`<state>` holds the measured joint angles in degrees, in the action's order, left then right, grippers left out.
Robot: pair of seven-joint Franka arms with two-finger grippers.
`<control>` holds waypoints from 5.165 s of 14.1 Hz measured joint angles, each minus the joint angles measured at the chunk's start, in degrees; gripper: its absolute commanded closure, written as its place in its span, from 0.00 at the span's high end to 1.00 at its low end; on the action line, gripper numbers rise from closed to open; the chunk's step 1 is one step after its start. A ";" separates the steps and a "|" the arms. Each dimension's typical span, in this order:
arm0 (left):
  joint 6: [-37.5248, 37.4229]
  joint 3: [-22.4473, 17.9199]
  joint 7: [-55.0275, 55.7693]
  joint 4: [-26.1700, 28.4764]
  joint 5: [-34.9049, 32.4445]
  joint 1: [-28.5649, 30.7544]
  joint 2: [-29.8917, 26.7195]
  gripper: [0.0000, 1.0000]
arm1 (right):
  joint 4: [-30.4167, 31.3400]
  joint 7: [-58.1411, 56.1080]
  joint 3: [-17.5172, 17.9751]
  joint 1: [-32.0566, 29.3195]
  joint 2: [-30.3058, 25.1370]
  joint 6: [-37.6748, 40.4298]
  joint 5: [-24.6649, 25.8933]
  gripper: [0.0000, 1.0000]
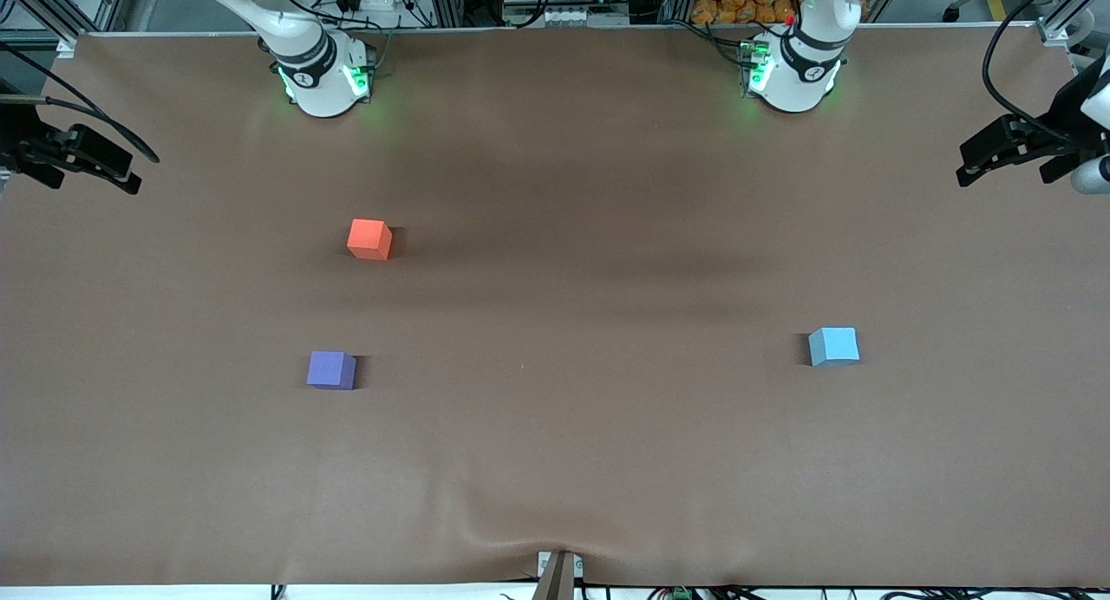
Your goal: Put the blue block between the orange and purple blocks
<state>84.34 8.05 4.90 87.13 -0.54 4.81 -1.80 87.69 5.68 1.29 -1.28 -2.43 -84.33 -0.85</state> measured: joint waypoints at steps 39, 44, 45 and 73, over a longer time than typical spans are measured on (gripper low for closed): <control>34.82 0.04 1.04 29.68 0.31 2.11 3.89 1.00 | 0.04 0.00 -0.10 -0.01 0.00 0.02 -0.27 1.00; 45.74 0.02 0.85 30.30 -0.29 2.19 14.57 1.00 | 0.04 0.00 -0.10 -0.01 0.00 0.02 -0.27 1.00; 47.59 0.02 0.84 30.23 -0.57 2.28 16.46 1.00 | 0.05 0.00 -0.10 -0.01 0.00 0.02 -0.27 1.00; 59.69 0.57 2.61 25.60 -0.65 0.73 32.61 0.00 | 0.05 0.00 -0.11 -0.01 0.00 0.10 -0.35 1.00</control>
<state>144.03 8.62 7.51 112.72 -1.18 5.54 30.81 87.74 5.68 1.18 -1.29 -2.43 -84.23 -1.20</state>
